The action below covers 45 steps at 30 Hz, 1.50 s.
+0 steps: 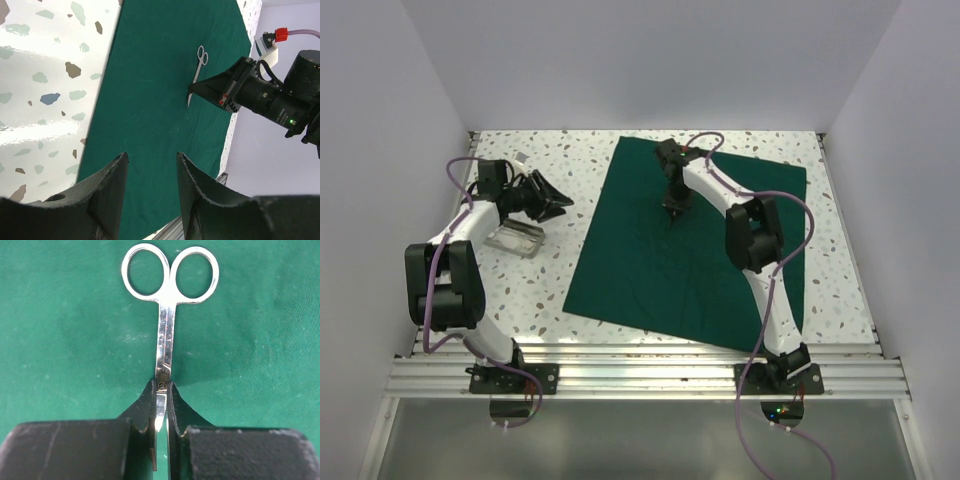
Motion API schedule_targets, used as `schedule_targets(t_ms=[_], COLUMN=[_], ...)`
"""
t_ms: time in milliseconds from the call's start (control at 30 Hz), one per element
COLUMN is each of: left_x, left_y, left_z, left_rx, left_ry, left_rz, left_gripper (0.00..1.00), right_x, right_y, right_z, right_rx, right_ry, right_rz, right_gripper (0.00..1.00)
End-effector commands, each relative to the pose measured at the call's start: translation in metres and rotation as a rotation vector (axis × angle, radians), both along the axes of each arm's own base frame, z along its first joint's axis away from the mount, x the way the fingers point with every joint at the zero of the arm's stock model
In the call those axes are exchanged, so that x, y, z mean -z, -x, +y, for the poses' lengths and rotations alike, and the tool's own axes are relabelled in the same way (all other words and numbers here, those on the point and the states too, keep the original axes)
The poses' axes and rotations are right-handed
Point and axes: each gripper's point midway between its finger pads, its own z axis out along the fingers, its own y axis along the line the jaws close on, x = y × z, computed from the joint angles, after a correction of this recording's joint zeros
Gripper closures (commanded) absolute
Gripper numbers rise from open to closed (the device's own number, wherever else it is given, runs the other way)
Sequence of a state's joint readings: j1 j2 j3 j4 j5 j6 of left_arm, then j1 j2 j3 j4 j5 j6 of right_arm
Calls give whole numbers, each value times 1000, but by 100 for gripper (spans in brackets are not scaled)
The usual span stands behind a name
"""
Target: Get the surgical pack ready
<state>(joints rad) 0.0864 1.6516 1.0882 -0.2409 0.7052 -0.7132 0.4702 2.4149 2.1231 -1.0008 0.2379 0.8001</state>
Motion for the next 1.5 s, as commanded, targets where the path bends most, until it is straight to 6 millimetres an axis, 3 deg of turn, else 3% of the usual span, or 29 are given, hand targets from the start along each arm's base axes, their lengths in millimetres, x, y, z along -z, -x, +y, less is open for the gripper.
schedule_targets(t_ms=[0, 133, 200, 233, 267, 367, 500, 633, 900, 1467], left_x=[-16, -13, -10, -8, -9, -12, -12, -8, -7, 11], left_y=[-2, -2, -2, 0, 0, -1, -2, 3, -9, -3], left_z=[-8, -11, -16, -18, -21, -31, -51, -85, -122, -167], left_rx=[56, 61, 73, 79, 87, 112, 145, 187, 225, 279], left_ry=[33, 62, 91, 97, 100, 110, 163, 203, 234, 270], left_rz=[-79, -65, -53, -45, -48, -57, -38, 7, 7, 66], left_gripper=[52, 48, 47, 47, 46, 45, 44, 44, 45, 54], right_x=[-47, -50, -62, -56, -66, -68, -83, -105, -126, -133], right_y=[5, 19, 21, 27, 24, 35, 46, 65, 91, 105], right_z=[2, 22, 27, 24, 24, 31, 53, 76, 110, 123], right_rx=[-114, -254, -306, -313, -330, -380, -495, -605, -677, -723], right_ry=[-48, -159, -188, -183, -189, -239, -322, -340, -437, -476], right_rz=[-52, -33, -64, -54, -97, -88, -119, -154, -186, -181], right_gripper=[100, 100, 100, 100, 100, 100, 100, 100, 100, 100])
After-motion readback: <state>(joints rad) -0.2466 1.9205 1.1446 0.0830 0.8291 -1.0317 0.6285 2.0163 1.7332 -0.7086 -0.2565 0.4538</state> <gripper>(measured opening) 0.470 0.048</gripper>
